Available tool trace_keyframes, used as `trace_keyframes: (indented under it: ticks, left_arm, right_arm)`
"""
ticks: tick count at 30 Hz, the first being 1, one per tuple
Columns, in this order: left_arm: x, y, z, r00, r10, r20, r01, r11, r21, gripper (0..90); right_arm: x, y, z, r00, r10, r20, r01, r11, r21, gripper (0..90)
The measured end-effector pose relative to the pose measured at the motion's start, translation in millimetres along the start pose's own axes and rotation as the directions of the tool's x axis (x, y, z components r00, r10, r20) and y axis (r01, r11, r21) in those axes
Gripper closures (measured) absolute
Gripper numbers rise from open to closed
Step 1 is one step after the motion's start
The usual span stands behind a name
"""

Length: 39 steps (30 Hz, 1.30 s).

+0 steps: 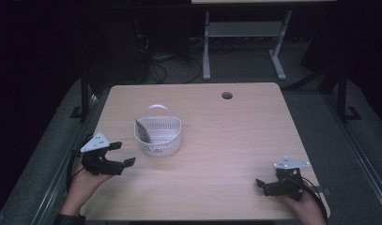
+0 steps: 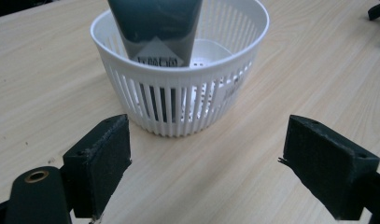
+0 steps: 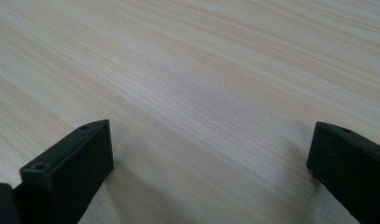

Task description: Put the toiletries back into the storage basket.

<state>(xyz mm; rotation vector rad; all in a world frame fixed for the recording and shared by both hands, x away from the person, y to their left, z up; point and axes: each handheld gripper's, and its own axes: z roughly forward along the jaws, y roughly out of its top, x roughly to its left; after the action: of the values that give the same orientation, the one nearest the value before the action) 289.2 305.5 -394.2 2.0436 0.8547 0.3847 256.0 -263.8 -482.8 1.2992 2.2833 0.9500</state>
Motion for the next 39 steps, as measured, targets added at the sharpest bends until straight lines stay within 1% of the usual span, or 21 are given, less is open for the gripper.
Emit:
trace_keyframes:
  ticks: [3, 8, 12, 18, 25, 29, 33, 36, 39]
  left_arm:
    - [-2.2, -6.7, 1.0, 1.0000, -0.002, 0.002, 0.002, 1.0000, 0.002, 14.2]
    - [-8.1, -18.3, 4.6, 1.0000, 0.004, -0.008, -0.003, 0.9999, 0.016, 14.2]
    - [-14.1, -28.2, 9.0, 0.9999, 0.007, -0.009, -0.007, 0.9997, 0.022, 14.3]
    - [-20.1, -39.0, 15.1, 1.0000, 0.007, -0.003, -0.007, 0.9994, 0.035, 14.3]
    - [-25.8, -51.3, 23.4, 0.9999, 0.012, -0.001, -0.011, 0.9972, 0.074, 14.2]
    - [-28.5, -59.0, 28.2, 0.9998, 0.022, -0.003, -0.021, 0.9937, 0.110, 14.2]
    - [-30.3, -64.0, 32.0, 0.9998, 0.019, -0.001, -0.019, 0.9916, 0.128, 14.2]
    - [-32.4, -67.5, 35.1, 0.9992, 0.038, -0.012, -0.035, 0.9885, 0.147, 14.2]
    - [-34.1, -70.6, 38.3, 0.9989, 0.042, -0.020, -0.038, 0.9864, 0.160, 14.2]
  right_arm:
    - [0.0, 0.0, -0.1, 1.0000, 0.000, 0.000, 0.000, 1.000, 0.000, 0.0]
    - [0.1, 0.0, -0.1, 1.0000, 0.001, 0.000, -0.001, 1.000, 0.000, 0.0]
    - [0.0, 0.0, -0.1, 1.0000, 0.000, 0.000, 0.000, 1.000, 0.000, 0.0]
    - [0.1, 0.0, -0.1, 1.0000, 0.001, 0.000, -0.001, 1.000, 0.000, 0.0]
    - [0.1, -0.1, -0.1, 1.0000, 0.001, 0.000, -0.001, 1.000, 0.000, 0.0]
    - [0.1, -0.1, -0.1, 1.0000, 0.001, 0.000, -0.001, 1.000, 0.001, 0.0]
    - [0.1, -0.1, -0.1, 1.0000, 0.001, 0.000, -0.001, 1.000, 0.000, 0.0]
    - [0.1, -0.1, -0.1, 1.0000, 0.001, 0.000, -0.001, 1.000, 0.001, 0.0]
    - [0.1, -0.1, -0.1, 1.0000, 0.001, 0.000, -0.001, 1.000, 0.000, 0.0]
